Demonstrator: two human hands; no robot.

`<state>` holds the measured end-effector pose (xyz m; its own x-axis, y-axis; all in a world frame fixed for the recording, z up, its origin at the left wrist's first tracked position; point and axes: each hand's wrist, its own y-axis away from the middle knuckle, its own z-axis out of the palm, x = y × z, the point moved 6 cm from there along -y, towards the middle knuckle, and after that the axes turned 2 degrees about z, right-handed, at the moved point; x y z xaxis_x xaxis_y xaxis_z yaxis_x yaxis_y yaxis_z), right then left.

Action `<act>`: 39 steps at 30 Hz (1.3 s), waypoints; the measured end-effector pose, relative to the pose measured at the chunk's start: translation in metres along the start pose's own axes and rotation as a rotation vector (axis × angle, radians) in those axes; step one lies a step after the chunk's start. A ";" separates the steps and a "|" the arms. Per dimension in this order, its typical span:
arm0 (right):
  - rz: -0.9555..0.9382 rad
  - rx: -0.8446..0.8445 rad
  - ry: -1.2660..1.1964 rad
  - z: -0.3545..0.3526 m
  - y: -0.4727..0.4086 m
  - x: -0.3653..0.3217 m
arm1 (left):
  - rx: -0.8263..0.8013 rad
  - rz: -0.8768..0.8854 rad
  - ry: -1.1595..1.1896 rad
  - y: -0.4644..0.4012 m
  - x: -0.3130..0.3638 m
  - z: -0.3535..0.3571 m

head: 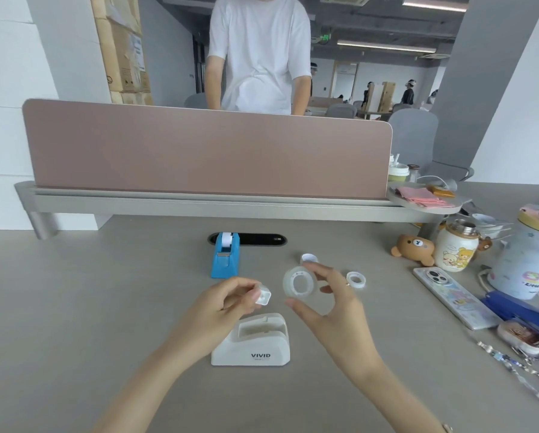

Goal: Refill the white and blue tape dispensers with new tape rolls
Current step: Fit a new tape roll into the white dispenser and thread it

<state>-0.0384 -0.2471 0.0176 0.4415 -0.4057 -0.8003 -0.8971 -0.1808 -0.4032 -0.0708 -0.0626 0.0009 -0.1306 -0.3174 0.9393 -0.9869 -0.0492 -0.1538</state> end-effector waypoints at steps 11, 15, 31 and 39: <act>-0.167 -0.011 0.055 0.010 0.034 -0.013 | -0.031 -0.048 0.223 0.002 0.005 0.016; -0.189 0.030 0.071 0.014 0.034 -0.008 | -0.061 -0.081 0.267 0.003 0.004 0.021; -0.215 0.021 0.054 0.020 0.032 0.001 | -0.190 -0.104 0.330 0.008 0.008 0.031; -0.265 0.027 0.086 0.024 0.033 -0.001 | -0.074 -0.072 0.081 0.009 0.009 0.030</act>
<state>-0.0684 -0.2313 -0.0058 0.6563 -0.4225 -0.6251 -0.7492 -0.2675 -0.6059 -0.0779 -0.0942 -0.0013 -0.0630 -0.2380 0.9692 -0.9979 0.0022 -0.0644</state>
